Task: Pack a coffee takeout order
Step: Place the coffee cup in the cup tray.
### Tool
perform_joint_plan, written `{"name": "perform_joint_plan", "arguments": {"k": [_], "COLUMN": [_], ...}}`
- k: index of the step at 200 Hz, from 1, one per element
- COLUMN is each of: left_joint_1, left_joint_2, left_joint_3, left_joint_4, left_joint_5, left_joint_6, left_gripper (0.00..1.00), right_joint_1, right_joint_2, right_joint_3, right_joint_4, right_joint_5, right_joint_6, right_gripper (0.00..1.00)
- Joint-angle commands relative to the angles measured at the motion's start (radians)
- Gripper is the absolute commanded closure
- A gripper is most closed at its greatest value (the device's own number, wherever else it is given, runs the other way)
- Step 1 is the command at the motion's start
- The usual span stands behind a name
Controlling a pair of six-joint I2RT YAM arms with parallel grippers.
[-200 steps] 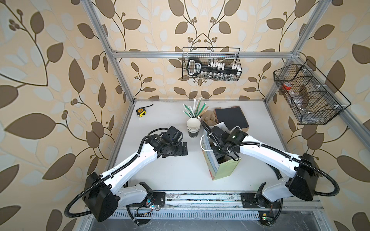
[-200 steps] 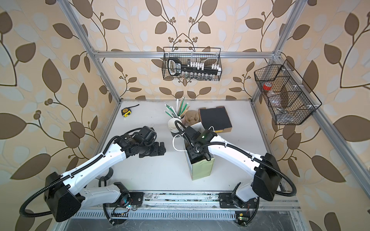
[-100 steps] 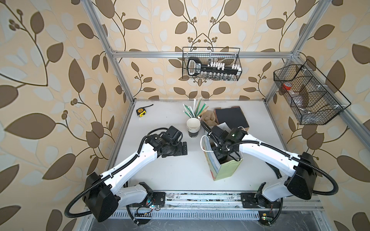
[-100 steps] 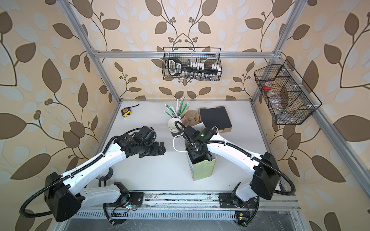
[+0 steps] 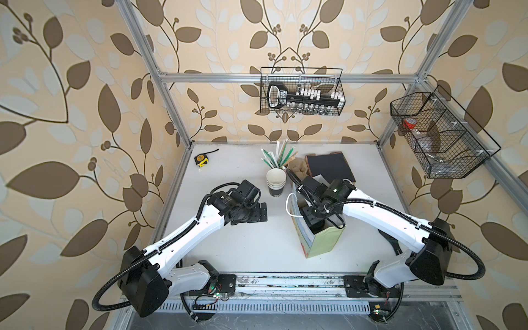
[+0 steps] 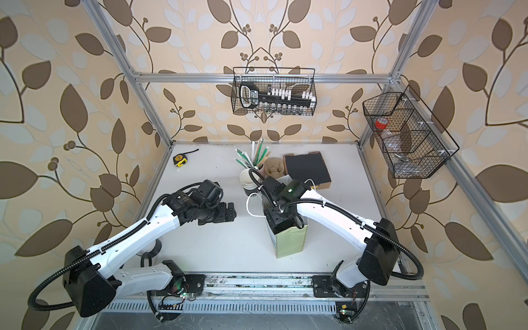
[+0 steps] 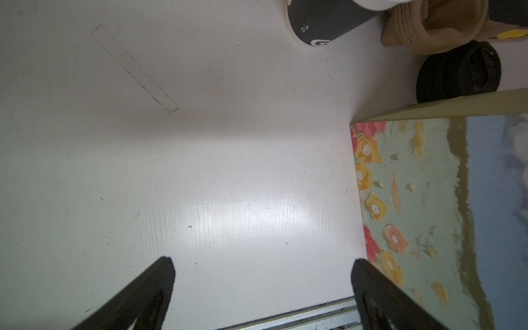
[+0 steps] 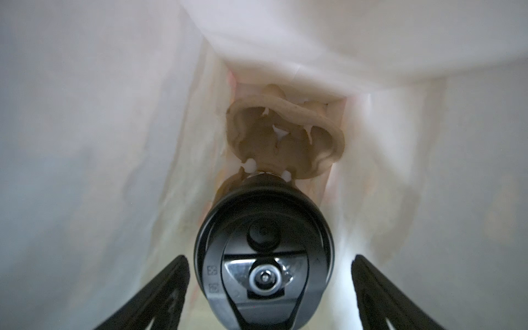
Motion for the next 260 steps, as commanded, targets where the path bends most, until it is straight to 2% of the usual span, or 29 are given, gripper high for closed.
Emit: {"name": "perform_joint_plan", "arguments": {"k": [1, 52, 178, 260], "left_joint_1": [0.013, 0.013, 0.015, 0.019], "left_joint_2": [-0.001, 0.002, 0.013, 0.013], "left_joint_3": [-0.002, 0.002, 0.004, 0.011], "left_joint_4": [-0.005, -0.005, -0.007, -0.007], "left_joint_5": [0.006, 0.008, 0.010, 0.014], "left_joint_6": [0.005, 0.006, 0.009, 0.014], "left_gripper": [0.01, 0.01, 0.01, 0.01], "right_joint_1": [-0.003, -0.014, -0.055, -0.082], "right_joint_2": [-0.006, -0.018, -0.070, -0.112], "right_joint_3": [0.055, 0.068, 0.139, 0.348], "right_joint_4": [-0.036, -0.041, -0.055, -0.114], "right_joint_5": [0.029, 0.016, -0.025, 0.014], "right_joint_6": [-0.014, -0.018, -0.065, -0.098], "right_gripper": [0.07, 0.00, 0.00, 0.02]}}
